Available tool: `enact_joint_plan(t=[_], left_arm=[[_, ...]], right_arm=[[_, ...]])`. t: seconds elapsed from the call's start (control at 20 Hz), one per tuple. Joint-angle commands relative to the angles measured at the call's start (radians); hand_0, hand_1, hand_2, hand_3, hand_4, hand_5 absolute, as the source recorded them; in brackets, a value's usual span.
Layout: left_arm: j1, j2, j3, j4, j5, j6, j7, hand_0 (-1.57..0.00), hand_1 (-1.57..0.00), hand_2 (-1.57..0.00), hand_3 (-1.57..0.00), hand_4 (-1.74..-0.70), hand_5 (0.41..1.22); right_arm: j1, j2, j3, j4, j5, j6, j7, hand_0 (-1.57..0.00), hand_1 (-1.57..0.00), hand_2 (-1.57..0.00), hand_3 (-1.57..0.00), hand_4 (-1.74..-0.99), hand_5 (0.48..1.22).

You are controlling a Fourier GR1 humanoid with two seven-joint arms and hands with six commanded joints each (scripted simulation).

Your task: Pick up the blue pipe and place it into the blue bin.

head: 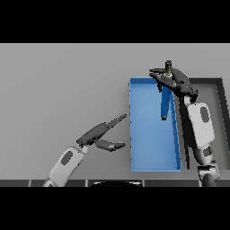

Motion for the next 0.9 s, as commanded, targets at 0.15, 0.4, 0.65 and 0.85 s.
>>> enact_joint_plan(t=[0.15,0.4,0.65,0.85], left_arm=[[0.006,-0.001,-0.009,-0.005,-0.006,-0.001,-0.023,0.0,0.0,0.0,0.0,-0.88,0.479],[-0.01,-0.01,-0.012,-0.014,-0.009,0.007,0.011,0.0,0.0,0.0,0.0,-0.88,0.493],[-0.012,-0.011,-0.005,0.005,-0.013,0.012,0.001,0.0,0.0,0.0,0.0,-0.88,0.495],[-0.012,-0.009,-0.007,0.004,-0.013,0.007,-0.002,0.0,0.0,0.0,0.0,-0.88,0.488]], right_arm=[[0.061,-0.091,0.152,0.043,-0.076,-0.073,0.0,-1.57,-1.57,-1.57,-0.68,-1.642,1.221],[0.038,-0.23,0.447,0.154,-0.319,-0.211,0.0,-1.01,-0.97,-0.93,-0.61,-1.451,1.146],[-0.053,-0.322,0.679,0.149,-0.467,-0.175,0.0,-0.33,-0.32,-0.3,-0.2,-1.23,1.056],[-0.061,-0.358,0.733,0.129,-0.381,-0.145,-0.021,-0.13,-0.13,-0.12,-0.08,-1.15,0.914]])
